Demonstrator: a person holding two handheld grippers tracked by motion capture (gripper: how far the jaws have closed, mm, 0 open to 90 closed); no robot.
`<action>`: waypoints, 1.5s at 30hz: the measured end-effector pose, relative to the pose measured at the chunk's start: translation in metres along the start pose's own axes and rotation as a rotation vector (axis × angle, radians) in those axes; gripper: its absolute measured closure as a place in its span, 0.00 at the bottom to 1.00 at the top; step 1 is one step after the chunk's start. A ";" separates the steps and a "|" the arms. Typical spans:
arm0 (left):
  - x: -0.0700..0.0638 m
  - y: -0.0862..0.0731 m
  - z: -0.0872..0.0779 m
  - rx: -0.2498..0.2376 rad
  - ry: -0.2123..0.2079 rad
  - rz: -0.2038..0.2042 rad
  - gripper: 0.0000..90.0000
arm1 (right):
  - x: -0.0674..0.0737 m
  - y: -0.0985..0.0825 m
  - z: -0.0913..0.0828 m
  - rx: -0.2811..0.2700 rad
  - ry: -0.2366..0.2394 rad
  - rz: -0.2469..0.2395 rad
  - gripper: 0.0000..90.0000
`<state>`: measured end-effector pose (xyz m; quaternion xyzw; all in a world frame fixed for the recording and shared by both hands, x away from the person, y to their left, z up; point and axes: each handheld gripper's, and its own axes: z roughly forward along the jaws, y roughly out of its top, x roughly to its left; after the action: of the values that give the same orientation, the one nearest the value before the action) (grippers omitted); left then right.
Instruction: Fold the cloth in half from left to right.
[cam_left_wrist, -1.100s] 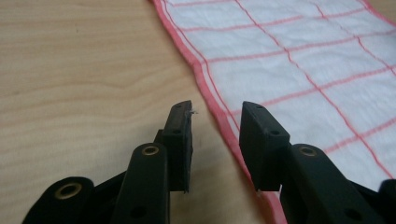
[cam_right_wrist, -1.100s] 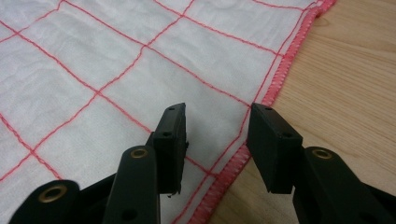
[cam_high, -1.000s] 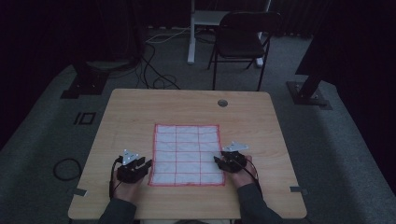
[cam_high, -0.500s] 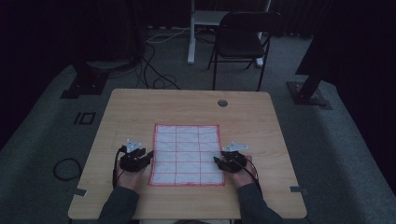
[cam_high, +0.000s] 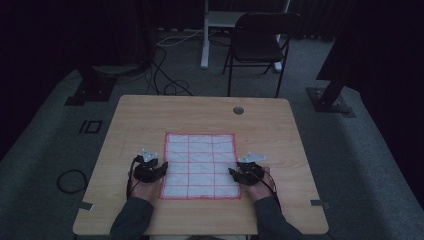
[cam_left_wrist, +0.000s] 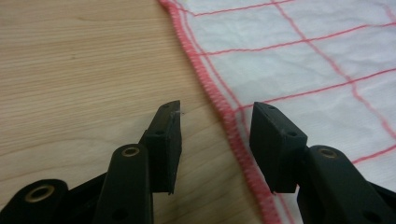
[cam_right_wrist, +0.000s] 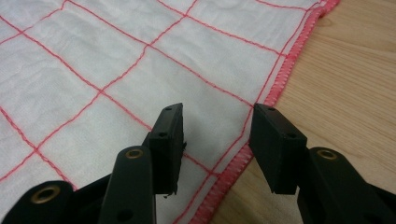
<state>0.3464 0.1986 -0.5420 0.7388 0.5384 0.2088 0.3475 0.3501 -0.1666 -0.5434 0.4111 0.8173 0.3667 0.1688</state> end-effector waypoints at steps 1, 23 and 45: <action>-0.001 0.000 0.001 0.000 -0.002 0.002 0.60 | 0.000 0.000 0.000 0.000 -0.001 -0.001 0.61; -0.009 0.011 0.007 0.051 -0.040 0.022 0.96 | 0.000 0.000 -0.004 -0.007 -0.004 0.004 0.59; -0.022 0.032 -0.004 -0.023 -0.165 -0.008 0.96 | -0.002 -0.001 -0.009 -0.010 -0.010 0.021 0.59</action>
<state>0.3574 0.1735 -0.5139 0.7474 0.5083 0.1521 0.4000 0.3458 -0.1731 -0.5387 0.4205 0.8104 0.3703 0.1712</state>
